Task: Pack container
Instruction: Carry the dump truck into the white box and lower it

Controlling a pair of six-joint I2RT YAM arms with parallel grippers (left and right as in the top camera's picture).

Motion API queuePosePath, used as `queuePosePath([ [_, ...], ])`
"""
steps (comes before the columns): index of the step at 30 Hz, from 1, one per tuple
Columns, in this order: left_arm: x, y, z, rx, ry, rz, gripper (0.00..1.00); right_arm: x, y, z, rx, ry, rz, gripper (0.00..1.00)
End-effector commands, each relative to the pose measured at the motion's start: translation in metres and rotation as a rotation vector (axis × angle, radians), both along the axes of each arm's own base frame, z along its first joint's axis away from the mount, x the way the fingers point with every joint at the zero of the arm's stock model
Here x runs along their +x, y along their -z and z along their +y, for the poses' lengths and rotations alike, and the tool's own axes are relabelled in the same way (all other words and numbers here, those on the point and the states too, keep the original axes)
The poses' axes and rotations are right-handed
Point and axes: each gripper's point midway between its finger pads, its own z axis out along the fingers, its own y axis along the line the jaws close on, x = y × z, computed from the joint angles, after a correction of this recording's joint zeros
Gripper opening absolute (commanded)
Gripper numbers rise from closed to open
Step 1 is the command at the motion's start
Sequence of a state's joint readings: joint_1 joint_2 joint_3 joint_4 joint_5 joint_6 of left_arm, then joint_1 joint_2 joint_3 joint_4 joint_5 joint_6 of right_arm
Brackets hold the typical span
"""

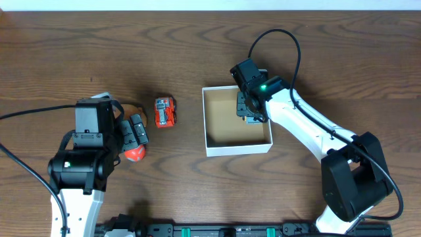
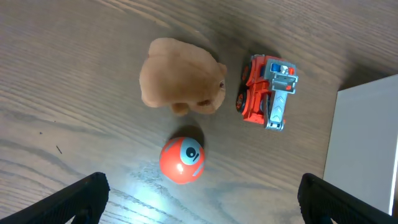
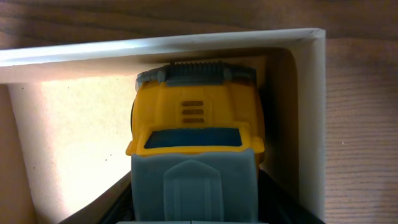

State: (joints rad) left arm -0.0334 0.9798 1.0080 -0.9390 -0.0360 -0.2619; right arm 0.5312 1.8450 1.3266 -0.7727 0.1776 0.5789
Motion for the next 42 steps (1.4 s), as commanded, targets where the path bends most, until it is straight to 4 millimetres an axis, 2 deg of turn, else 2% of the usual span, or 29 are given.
queuePosePath([
  [1,0.001,-0.006,0.001,-0.001,-0.007,-0.012,0.98,0.001,0.005,-0.008,-0.033,-0.001,0.002,0.08],
  [12,-0.001,-0.005,0.001,-0.001,-0.007,-0.004,0.98,-0.004,0.027,-0.009,-0.055,-0.003,0.055,0.08],
  [16,-0.001,-0.005,0.001,-0.001,-0.007,-0.004,0.98,-0.004,0.028,-0.009,-0.054,-0.004,0.055,0.09],
  [19,0.000,-0.005,0.001,-0.001,-0.007,-0.005,0.98,-0.003,0.028,-0.008,-0.054,-0.004,0.055,0.33],
  [22,-0.001,-0.005,0.001,-0.001,-0.007,-0.004,0.98,-0.002,0.028,-0.008,-0.052,-0.004,0.050,0.43],
  [24,0.000,-0.005,0.001,-0.001,-0.007,-0.005,0.98,-0.001,0.027,-0.007,-0.048,-0.004,0.045,0.55],
  [26,-0.001,-0.005,0.001,-0.001,-0.007,-0.004,0.98,0.001,0.027,-0.006,-0.045,-0.006,0.037,0.58],
  [28,-0.001,-0.005,0.001,-0.001,-0.007,-0.004,0.98,0.002,0.026,-0.005,-0.042,-0.008,0.031,0.67],
  [37,0.000,-0.005,0.001,-0.001,-0.006,-0.005,0.98,0.007,0.021,-0.002,-0.032,-0.007,0.013,0.74],
  [42,0.000,-0.005,0.001,-0.001,-0.007,-0.005,0.98,0.014,0.006,0.001,-0.014,-0.007,-0.019,0.75],
])
